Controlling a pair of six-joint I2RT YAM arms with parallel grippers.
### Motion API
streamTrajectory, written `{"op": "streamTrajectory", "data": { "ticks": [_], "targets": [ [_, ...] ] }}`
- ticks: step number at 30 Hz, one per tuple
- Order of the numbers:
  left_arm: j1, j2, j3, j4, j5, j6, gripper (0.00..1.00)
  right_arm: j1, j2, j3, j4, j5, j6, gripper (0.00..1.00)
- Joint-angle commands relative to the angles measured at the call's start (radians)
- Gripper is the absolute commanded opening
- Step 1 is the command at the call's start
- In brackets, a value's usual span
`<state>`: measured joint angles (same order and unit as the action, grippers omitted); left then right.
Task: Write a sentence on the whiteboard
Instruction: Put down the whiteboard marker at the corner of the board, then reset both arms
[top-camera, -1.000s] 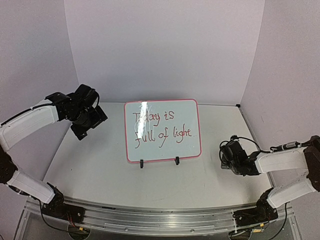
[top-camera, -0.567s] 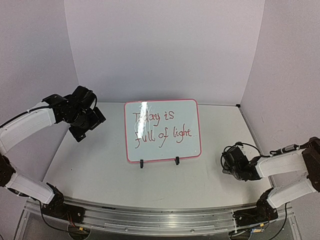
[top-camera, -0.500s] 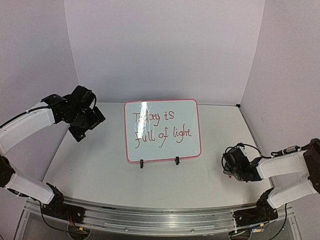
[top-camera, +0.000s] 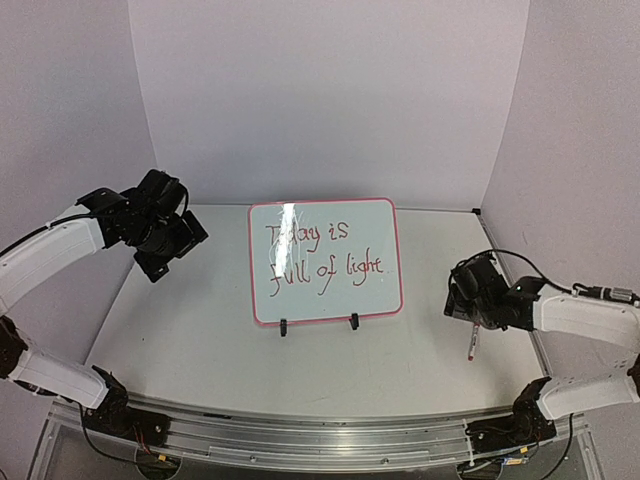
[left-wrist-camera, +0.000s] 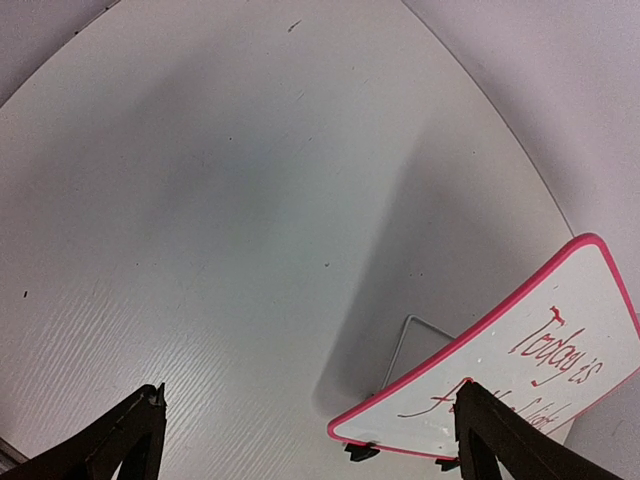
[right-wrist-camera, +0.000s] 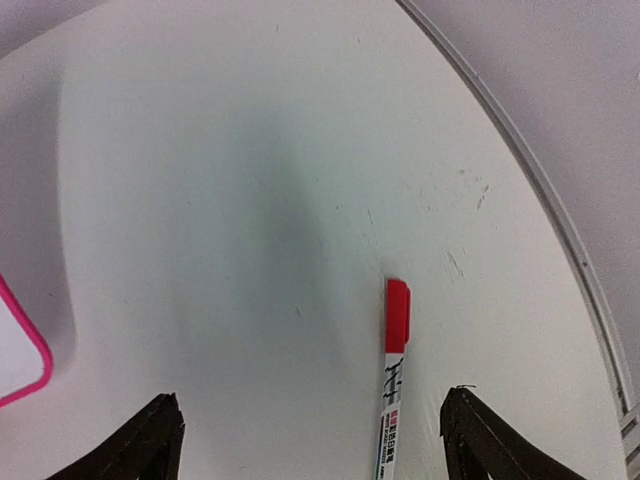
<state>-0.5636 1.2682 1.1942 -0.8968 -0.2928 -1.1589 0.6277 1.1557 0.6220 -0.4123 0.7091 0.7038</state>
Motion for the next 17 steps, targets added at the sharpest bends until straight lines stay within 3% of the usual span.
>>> {"op": "streamTrajectory", "data": {
  "ticks": [1, 7, 17],
  "targets": [
    [0.004, 0.014, 0.017, -0.035, -0.028, 0.033, 1.00, -0.016, -0.003, 0.250, -0.315, 0.042, -0.056, 0.89],
    [0.004, 0.018, 0.018, -0.053, -0.060, 0.038, 1.00, -0.019, 0.010, 0.427, -0.458, -0.013, -0.108, 0.92],
    [0.005, -0.004, 0.012, -0.069, -0.118, 0.024, 1.00, -0.019, -0.126, 0.376, -0.462, 0.148, -0.061, 0.94]
  ]
}}
